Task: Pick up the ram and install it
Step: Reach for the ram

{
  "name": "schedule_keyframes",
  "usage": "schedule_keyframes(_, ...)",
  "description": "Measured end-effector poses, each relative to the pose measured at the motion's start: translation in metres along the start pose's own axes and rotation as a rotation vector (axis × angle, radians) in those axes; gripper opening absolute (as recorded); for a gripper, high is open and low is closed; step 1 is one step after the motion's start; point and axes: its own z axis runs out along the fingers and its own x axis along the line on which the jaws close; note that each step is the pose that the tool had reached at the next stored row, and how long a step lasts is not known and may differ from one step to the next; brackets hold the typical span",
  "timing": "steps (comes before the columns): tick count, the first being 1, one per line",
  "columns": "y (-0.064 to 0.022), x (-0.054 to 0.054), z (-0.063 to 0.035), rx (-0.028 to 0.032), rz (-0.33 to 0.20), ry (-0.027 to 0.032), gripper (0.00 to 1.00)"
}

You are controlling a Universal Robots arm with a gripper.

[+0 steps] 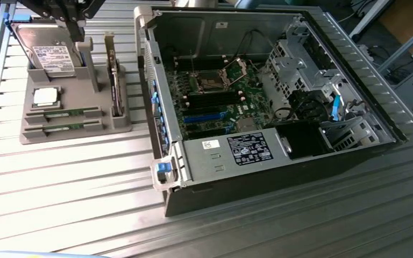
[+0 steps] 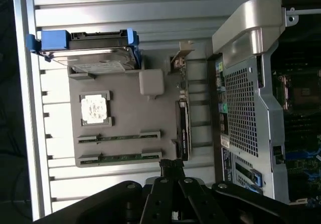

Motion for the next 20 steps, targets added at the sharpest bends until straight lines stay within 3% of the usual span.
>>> schedule_keyframes(2,-0.0009,0.012,-0.0008,-0.0001,0.000,-0.0019,0.11)
schedule_keyframes(3,-0.0009,0.013,-0.0009,-0.0002,0.000,-0.0021,0.11)
schedule_keyframes(9,-0.0009,0.013,-0.0009,-0.0001,0.000,-0.0019,0.11)
schedule_keyframes(11,-0.0048,0.012,-0.0011,-0.0001,0.000,-0.0019,0.11)
schedule_keyframes(14,-0.0193,0.011,-0.0017,-0.0002,0.000,-0.0019,0.11)
schedule_keyframes(20,-0.0202,0.011,-0.0017,-0.0001,0.000,-0.0020,0.11)
